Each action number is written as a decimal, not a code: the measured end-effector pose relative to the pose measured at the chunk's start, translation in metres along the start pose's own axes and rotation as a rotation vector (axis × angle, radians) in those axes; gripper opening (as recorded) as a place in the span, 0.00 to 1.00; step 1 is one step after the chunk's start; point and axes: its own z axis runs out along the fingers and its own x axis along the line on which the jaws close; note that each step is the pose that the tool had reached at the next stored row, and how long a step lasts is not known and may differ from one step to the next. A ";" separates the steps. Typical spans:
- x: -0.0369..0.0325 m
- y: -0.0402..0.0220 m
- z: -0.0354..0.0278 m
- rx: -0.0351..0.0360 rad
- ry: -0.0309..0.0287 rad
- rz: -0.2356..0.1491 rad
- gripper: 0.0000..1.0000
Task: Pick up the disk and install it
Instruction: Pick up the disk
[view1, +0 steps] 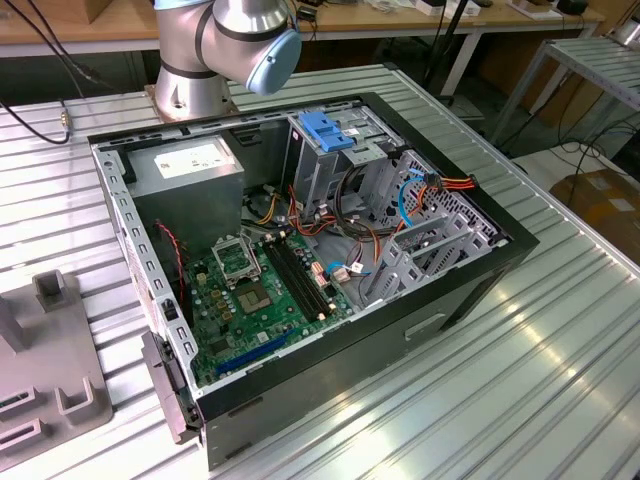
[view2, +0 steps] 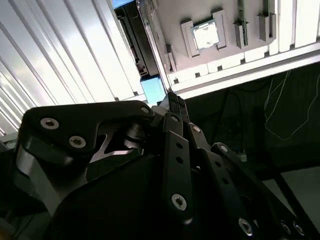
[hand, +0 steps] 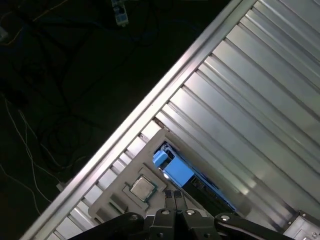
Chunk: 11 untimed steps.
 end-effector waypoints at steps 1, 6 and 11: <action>0.0000 0.0000 0.0000 0.0007 0.0007 -0.015 0.10; 0.0000 0.0000 0.0001 0.0050 0.0046 -0.114 0.10; 0.0000 0.0000 0.0009 0.0130 0.0027 -0.185 0.10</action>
